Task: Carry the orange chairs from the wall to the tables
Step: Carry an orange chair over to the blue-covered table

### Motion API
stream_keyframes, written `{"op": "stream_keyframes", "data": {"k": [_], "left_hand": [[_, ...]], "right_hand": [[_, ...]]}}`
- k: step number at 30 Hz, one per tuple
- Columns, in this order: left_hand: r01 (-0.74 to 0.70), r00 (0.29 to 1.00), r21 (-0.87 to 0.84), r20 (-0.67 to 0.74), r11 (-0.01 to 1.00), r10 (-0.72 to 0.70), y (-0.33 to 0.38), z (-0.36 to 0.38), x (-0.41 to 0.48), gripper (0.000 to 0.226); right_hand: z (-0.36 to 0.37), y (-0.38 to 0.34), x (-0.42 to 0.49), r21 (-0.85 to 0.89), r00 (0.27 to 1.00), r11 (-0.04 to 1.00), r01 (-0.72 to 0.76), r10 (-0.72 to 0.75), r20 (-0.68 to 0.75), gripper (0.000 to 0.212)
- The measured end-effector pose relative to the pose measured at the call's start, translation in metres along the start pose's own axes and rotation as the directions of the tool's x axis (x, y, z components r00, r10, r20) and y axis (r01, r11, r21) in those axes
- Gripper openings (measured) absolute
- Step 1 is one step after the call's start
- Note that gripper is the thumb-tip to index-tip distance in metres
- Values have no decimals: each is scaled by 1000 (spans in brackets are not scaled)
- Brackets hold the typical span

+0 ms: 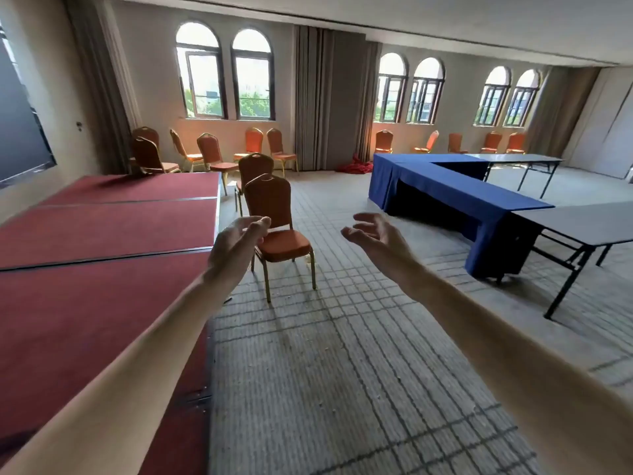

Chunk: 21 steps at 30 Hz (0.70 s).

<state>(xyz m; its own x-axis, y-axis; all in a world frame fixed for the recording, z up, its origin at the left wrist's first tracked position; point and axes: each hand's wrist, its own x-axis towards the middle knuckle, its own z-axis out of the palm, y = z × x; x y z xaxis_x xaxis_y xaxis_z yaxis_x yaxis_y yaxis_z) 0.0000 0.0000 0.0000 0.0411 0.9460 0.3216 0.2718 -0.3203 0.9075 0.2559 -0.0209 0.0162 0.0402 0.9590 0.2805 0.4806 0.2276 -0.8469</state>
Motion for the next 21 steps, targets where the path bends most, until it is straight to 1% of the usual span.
{"op": "stream_keyframes", "data": {"k": [3, 7, 10, 12, 15, 18, 21], "left_hand": [[-14, 1000, -13, -4, 1000, 14, -24, -3, 52, 66], [-8, 1000, 11, 14, 1000, 8, -55, 5, 130, 67], [-6, 999, 52, 36, 999, 4, -76, 11, 197, 51], [-11, 998, 90, 58, 996, 5, -86, 15, 247, 44], [-23, 999, 143, 38, 989, 18, -100, 13, 329, 48], [-24, 1000, 132, 22, 991, 22, -114, 10, 391, 49], [-27, 999, 139, 42, 990, 21, -136, 6, 443, 39]], "right_hand": [[24, 21, 54, 18, 1000, 1000, 21, -22, 22, 53], [49, 51, 132, 59, 998, 998, 30, -33, 49, 51], [61, 70, 203, 89, 997, 995, 39, -44, 58, 41], [68, 81, 254, 109, 998, 993, 40, -45, 40, 40], [79, 93, 338, 112, 998, 993, 44, -49, 42, 45], [92, 97, 408, 119, 997, 992, 38, -46, 59, 43], [112, 105, 467, 101, 995, 994, 46, -54, 82, 44]]}}
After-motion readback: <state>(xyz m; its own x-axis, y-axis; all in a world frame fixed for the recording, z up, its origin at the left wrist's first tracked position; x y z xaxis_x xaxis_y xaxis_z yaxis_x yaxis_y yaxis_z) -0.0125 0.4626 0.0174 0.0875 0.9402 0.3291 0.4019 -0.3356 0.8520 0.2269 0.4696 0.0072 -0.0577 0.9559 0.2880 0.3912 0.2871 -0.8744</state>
